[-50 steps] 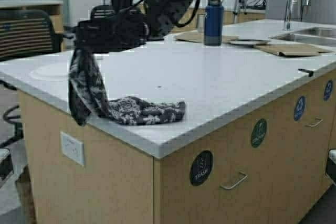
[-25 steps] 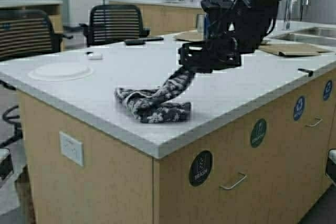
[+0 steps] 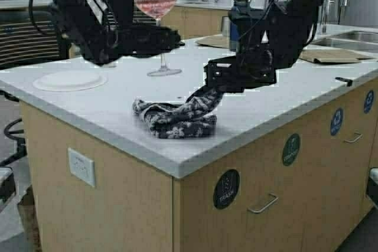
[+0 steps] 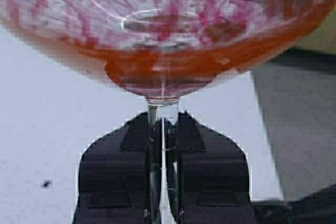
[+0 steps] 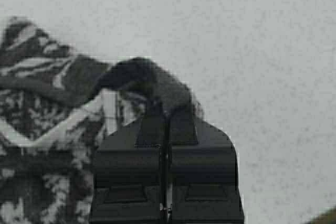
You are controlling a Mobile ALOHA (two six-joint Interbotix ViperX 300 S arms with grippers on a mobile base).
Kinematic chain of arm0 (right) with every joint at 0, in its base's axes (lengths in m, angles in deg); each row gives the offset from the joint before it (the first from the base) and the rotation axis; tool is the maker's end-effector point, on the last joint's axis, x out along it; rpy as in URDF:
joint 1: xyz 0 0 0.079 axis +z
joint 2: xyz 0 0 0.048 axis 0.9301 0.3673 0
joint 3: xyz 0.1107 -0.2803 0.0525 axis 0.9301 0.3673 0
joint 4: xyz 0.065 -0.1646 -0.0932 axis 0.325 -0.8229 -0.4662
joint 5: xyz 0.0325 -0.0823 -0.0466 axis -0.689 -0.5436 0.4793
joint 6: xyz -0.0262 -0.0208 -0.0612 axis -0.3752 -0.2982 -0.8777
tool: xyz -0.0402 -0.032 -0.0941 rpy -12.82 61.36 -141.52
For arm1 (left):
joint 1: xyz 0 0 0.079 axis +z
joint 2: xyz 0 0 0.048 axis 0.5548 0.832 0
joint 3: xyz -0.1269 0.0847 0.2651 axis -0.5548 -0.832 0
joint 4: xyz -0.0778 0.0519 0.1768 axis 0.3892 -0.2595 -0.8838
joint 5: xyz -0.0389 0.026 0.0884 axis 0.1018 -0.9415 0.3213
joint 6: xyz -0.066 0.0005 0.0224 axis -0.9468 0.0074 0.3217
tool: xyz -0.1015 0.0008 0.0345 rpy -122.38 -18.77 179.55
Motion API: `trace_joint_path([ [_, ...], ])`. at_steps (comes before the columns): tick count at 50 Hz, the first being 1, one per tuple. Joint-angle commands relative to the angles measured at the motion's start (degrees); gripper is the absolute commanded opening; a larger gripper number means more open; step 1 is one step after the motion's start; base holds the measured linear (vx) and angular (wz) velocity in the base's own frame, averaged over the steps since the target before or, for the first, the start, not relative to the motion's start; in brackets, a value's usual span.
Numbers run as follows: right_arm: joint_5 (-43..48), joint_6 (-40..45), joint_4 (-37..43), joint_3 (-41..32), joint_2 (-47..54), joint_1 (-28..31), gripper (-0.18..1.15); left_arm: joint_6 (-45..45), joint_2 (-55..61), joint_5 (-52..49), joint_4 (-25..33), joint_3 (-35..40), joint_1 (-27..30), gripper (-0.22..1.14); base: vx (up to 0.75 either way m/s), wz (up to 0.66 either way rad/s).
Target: Get the cloth and wipe up the spill under the wine glass
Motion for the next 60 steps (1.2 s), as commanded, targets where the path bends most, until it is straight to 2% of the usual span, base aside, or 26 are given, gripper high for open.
trace_joint_path([
  [1,1.9,-0.1,-0.2,0.0,-2.2,0.0,0.06,2.3,2.2,4.1,0.1,2.6,-0.1,0.12,0.00,0.00],
  [30,5.4,0.0,0.1,2.5,-3.3,-0.1,0.06,11.3,20.3,5.4,-0.1,13.7,-0.1,0.12,0.00,0.00],
  [41,7.2,0.1,0.7,3.0,-4.8,-1.9,0.06,9.8,19.3,6.3,-0.1,12.6,-0.1,0.12,0.00,0.00],
  [50,11.4,0.4,6.9,6.7,-9.7,-6.6,0.06,9.5,15.3,6.3,-0.1,10.0,0.0,0.12,0.00,0.00],
  [60,22.6,0.4,15.2,10.9,-15.3,-10.3,0.06,9.3,14.9,7.0,-0.1,10.3,-0.3,0.12,0.00,0.00],
])
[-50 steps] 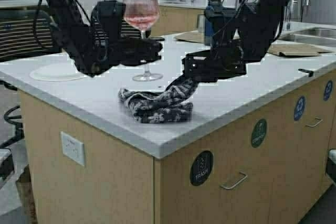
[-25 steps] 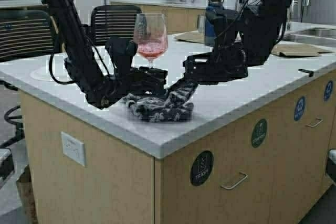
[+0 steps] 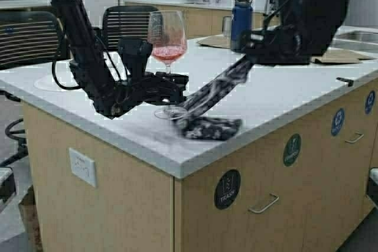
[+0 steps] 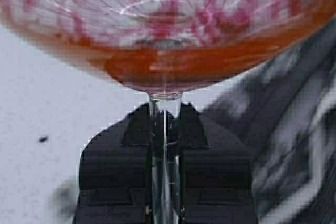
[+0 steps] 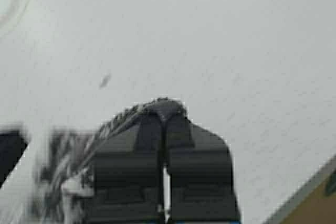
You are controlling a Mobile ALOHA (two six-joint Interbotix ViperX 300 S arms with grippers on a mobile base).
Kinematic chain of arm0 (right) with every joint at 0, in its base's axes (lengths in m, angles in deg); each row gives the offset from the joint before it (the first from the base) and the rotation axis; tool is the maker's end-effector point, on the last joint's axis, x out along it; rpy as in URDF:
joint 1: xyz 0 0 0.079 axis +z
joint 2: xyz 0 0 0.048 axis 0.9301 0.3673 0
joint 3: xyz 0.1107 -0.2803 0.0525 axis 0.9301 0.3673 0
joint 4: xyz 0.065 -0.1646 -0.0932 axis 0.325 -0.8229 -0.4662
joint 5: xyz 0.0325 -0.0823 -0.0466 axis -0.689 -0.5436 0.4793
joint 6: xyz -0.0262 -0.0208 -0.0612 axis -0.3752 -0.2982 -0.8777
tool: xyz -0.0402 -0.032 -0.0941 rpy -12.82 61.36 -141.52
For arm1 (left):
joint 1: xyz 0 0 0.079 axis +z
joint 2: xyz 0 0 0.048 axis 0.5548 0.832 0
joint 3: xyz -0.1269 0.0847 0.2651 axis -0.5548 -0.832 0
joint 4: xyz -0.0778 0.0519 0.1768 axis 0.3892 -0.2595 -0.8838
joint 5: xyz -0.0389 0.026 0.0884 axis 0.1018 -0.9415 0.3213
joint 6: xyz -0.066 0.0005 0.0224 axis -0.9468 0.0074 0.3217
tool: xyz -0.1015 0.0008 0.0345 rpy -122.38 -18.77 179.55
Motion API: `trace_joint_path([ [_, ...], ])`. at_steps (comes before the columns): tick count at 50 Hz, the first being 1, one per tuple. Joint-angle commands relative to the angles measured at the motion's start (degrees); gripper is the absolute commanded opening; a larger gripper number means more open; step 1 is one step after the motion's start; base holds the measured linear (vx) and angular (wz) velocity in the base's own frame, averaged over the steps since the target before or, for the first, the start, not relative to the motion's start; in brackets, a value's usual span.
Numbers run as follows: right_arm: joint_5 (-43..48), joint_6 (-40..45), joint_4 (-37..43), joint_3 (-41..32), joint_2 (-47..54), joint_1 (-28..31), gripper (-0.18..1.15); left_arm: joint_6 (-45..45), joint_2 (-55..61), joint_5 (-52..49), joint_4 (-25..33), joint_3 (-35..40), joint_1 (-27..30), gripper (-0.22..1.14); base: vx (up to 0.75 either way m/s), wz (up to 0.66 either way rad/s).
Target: Get the cloth and wipe up the spill under the wine glass
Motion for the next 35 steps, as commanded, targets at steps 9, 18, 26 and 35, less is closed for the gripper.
trace_joint_path([
  [9,13.5,-0.5,6.5,2.8,-7.1,-3.3,0.06,-0.1,-1.1,1.3,0.1,0.7,-0.6,0.13,0.00,0.00],
  [18,14.9,-0.4,6.5,3.0,-7.1,-3.4,0.06,-0.1,0.4,1.6,0.0,1.7,-1.8,0.13,0.00,0.00],
  [26,15.1,-0.5,6.5,3.1,-7.1,-3.6,0.06,-0.1,1.1,1.7,0.0,2.2,-2.2,0.13,0.00,0.00],
  [35,15.1,-0.6,6.5,2.8,-7.1,-3.6,0.06,0.0,1.7,2.1,0.0,2.3,-2.7,0.13,0.00,0.00],
])
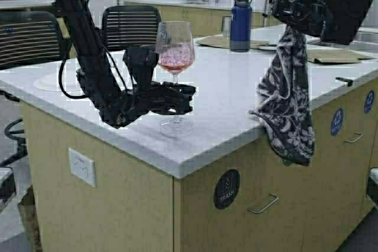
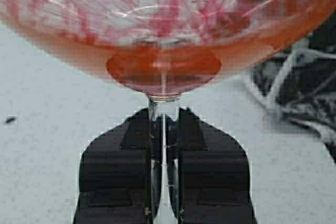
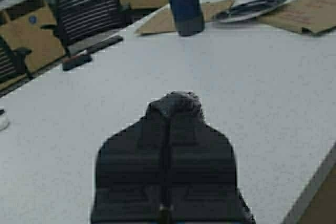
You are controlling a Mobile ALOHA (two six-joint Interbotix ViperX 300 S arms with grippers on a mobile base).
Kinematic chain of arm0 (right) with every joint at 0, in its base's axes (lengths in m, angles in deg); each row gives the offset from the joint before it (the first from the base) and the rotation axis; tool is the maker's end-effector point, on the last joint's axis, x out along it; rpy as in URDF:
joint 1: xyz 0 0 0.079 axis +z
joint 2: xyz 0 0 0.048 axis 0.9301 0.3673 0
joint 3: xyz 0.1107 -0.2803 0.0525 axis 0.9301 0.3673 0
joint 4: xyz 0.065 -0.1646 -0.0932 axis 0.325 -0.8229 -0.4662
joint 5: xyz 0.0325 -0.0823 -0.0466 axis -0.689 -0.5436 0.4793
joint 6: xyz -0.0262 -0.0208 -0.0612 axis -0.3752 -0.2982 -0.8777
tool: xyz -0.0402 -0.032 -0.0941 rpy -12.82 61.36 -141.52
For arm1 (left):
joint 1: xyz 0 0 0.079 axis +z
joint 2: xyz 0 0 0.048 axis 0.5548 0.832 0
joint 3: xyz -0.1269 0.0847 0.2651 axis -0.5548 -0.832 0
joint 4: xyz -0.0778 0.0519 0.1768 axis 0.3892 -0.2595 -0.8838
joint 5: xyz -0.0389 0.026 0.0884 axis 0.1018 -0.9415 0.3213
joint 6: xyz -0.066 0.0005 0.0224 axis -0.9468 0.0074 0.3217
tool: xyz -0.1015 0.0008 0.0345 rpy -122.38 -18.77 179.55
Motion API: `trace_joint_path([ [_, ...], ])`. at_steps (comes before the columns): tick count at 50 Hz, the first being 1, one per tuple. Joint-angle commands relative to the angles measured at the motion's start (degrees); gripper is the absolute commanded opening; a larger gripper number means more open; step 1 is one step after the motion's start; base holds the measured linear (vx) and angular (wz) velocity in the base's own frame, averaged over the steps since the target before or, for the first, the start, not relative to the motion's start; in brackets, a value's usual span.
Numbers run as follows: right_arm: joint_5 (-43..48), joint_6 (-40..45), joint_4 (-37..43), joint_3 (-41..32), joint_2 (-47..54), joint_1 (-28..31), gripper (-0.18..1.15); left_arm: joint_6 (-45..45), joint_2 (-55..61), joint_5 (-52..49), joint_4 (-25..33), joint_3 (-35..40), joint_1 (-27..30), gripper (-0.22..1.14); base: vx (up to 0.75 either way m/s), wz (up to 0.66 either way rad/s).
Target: Get the cloth and wipe up the spill under the wine glass
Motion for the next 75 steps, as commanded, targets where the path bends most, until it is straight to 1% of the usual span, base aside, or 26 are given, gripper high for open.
trace_joint_path([
  [1,0.9,-0.1,0.0,-0.8,-2.2,0.1,0.06,0.1,-0.8,0.7,0.0,1.1,-0.6,0.14,0.00,0.00],
  [10,0.9,-0.1,0.0,-0.8,-2.1,0.1,0.06,0.2,0.1,0.9,0.0,1.6,-0.6,0.15,0.00,0.00],
  [17,0.9,-0.1,0.0,-0.5,-2.1,0.1,0.06,0.3,0.4,1.4,-0.1,1.7,-0.6,0.24,0.00,0.00],
  [25,0.9,-0.1,-0.1,-0.5,-1.9,0.1,0.06,0.3,1.0,2.6,-0.8,1.8,-0.7,0.43,0.00,0.00],
  [38,0.9,-0.1,-0.1,-0.5,-1.8,0.1,0.06,0.6,1.8,4.7,-1.1,2.1,-0.6,0.84,0.00,0.00],
  [43,0.9,-0.1,-0.2,-0.5,-1.8,0.1,0.06,0.7,1.6,4.7,-0.6,1.9,-0.6,0.95,0.00,0.00],
  [50,0.9,0.0,-0.3,-0.4,-1.8,0.1,0.06,0.8,1.3,4.9,-0.6,1.5,-0.6,0.96,0.00,0.00],
  [56,0.9,0.0,-0.4,0.1,-1.8,0.1,0.06,0.8,-0.2,6.0,-0.6,-1.1,-0.6,0.96,0.00,0.00],
  [63,1.3,0.0,-0.4,1.1,-1.8,0.1,0.06,1.5,-2.0,9.8,0.1,-6.1,-0.5,0.96,0.00,0.00],
  [75,3.3,0.1,-0.6,3.8,-2.1,0.1,0.06,4.5,-4.0,17.1,3.1,-16.4,-0.4,0.96,0.00,0.00],
])
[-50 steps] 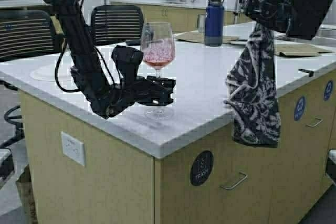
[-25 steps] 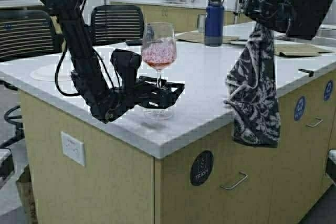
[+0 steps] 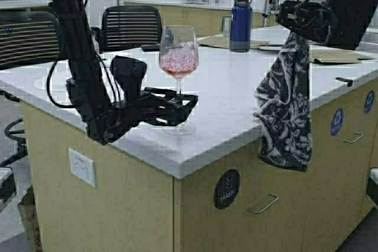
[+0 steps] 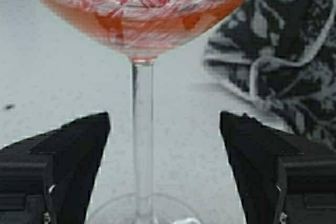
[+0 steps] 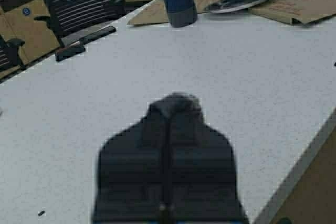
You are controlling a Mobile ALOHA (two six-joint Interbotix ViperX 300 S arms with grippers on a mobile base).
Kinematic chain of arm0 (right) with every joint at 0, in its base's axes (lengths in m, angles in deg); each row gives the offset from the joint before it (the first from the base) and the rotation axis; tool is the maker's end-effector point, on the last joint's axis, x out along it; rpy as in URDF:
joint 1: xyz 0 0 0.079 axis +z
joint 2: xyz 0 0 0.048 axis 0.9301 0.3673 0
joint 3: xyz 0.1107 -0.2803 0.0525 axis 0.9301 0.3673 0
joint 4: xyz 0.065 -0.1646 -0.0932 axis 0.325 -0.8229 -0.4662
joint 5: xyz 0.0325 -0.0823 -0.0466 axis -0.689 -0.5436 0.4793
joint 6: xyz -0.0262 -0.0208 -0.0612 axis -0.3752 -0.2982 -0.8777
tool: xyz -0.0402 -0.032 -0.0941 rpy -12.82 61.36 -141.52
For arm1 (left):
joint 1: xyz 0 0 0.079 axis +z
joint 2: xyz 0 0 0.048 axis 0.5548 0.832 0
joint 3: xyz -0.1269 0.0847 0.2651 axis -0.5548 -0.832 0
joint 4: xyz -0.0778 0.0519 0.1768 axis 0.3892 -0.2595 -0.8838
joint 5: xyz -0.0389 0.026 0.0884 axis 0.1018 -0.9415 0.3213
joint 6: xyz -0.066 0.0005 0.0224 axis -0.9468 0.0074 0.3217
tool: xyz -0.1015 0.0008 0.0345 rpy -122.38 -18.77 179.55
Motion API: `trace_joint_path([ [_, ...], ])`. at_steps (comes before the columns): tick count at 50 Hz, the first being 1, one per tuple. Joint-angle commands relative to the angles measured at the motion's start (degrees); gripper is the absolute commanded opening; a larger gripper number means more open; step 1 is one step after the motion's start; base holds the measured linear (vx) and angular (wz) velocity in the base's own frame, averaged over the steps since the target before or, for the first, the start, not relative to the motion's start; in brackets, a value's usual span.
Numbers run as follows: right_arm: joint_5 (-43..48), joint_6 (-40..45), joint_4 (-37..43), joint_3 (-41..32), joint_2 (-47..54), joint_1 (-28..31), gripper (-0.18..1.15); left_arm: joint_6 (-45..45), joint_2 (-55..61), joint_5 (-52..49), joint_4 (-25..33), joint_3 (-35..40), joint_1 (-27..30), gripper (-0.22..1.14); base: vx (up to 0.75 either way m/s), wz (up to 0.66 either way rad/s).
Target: Get the cloth and wipe up the spill under the wine glass
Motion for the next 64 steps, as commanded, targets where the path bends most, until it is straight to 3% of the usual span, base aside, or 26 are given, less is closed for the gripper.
trace_joint_path([
  [1,1.7,0.1,-0.4,0.9,-2.2,0.2,0.06,0.3,-3.2,3.9,1.1,-4.8,0.0,0.96,0.00,0.00],
  [17,0.5,-0.2,-5.6,7.6,-8.9,1.4,0.06,0.4,-10.4,8.1,4.6,-21.2,0.0,0.96,0.00,0.00],
  [31,-12.0,-0.4,-6.2,8.5,-18.0,3.4,0.06,0.4,-22.1,7.6,8.6,-32.8,0.0,0.96,0.00,0.00],
  [51,-30.6,-1.1,-10.0,5.4,-31.4,4.7,0.06,0.4,-41.6,-5.8,10.8,-37.4,0.0,0.96,0.00,0.00],
  [64,-39.0,-1.8,-11.3,3.3,-38.8,4.7,0.06,-0.1,-55.8,-24.3,11.4,-35.2,0.0,0.96,0.00,0.00],
])
